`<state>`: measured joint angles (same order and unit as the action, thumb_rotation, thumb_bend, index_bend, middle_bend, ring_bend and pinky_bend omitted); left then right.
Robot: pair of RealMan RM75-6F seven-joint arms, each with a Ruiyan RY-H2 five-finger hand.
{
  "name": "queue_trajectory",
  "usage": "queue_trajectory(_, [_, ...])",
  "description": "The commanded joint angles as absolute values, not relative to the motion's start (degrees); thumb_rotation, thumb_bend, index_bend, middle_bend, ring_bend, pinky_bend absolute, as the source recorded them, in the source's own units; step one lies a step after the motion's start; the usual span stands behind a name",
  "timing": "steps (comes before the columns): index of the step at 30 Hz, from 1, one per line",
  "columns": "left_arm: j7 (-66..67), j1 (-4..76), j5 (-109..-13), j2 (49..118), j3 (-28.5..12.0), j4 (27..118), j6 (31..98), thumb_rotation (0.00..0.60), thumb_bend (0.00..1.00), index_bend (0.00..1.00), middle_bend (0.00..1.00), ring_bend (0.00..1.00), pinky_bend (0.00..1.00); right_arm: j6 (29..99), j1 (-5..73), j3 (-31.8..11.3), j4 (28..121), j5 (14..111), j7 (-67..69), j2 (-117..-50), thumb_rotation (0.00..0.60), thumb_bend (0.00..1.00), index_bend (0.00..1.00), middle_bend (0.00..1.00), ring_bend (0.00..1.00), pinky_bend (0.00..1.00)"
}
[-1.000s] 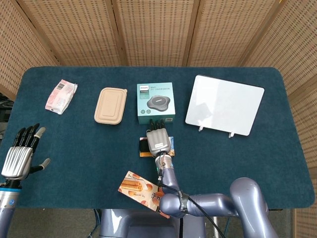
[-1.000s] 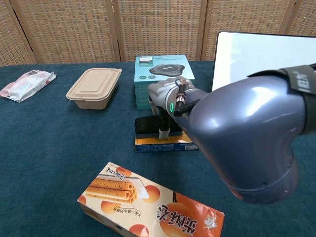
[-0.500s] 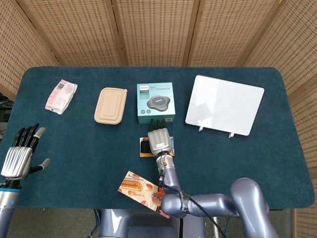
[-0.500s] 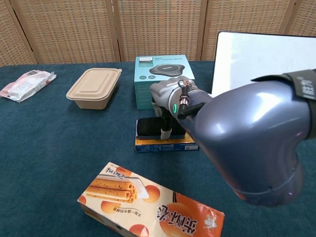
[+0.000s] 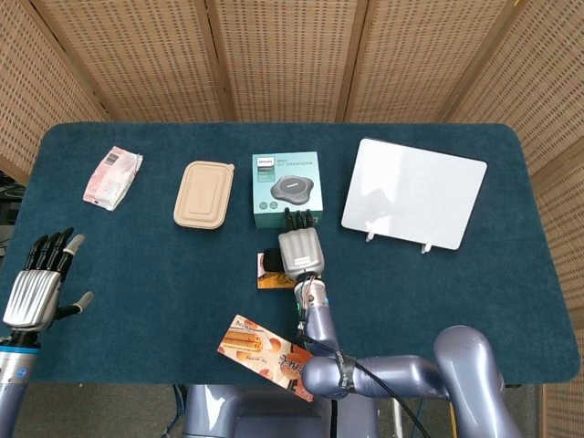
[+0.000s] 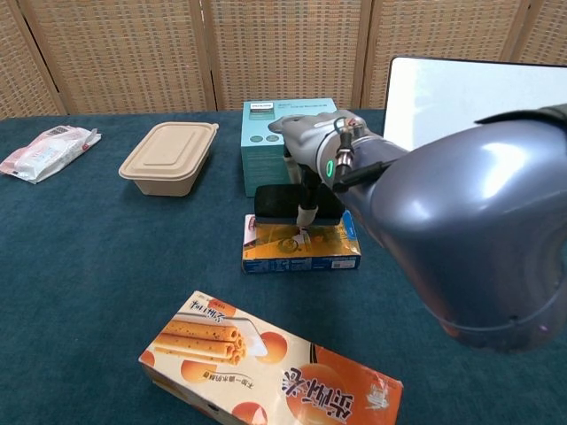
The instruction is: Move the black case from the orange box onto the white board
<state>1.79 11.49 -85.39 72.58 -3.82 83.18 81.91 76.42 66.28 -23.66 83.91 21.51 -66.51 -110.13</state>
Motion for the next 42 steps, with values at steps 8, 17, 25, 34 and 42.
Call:
queue_trajectory(8, [2.13, 11.15, -85.9, 72.96, -3.9, 83.24, 83.2, 0.6, 0.24, 0.0, 0.0, 0.0, 0.0, 81.66, 61.64, -23.8, 91.54, 26.09, -63.33, -102.61, 0.6, 0.19, 0.52, 0.01, 0.0, 0.0])
queue_trajectory(17, [2.46, 10.71, -87.79, 73.93, -3.62, 82.92, 85.47, 0.6, 0.24, 0.0, 0.0, 0.0, 0.0, 81.42, 52.78, -22.74, 95.53, 33.12, -50.88, -92.55, 0.6, 0.2, 0.54, 0.03, 0.0, 0.0])
queue_trajectory(25, [5.64, 10.42, -89.25, 74.92, -2.88, 83.51, 86.44, 0.6, 0.24, 0.0, 0.0, 0.0, 0.0, 79.98, 45.14, -19.55, 91.76, 43.95, -35.9, -86.57, 0.6, 0.19, 0.55, 0.03, 0.0, 0.0])
queue_trajectory(34, [8.49, 10.38, -90.62, 75.91, -2.04, 84.2, 86.6, 0.6, 0.24, 0.0, 0.0, 0.0, 0.0, 78.72, 41.58, -18.98, 82.37, 48.15, -25.09, -88.31, 0.6, 0.18, 0.56, 0.03, 0.0, 0.0])
queue_trajectory(42, [8.9, 10.83, -89.73, 76.59, -2.32, 83.58, 85.31, 0.6, 0.24, 0.0, 0.0, 0.0, 0.0, 77.97, 42.53, -20.01, 69.73, 50.74, -20.34, -94.61, 0.6, 0.18, 0.56, 0.03, 0.0, 0.0])
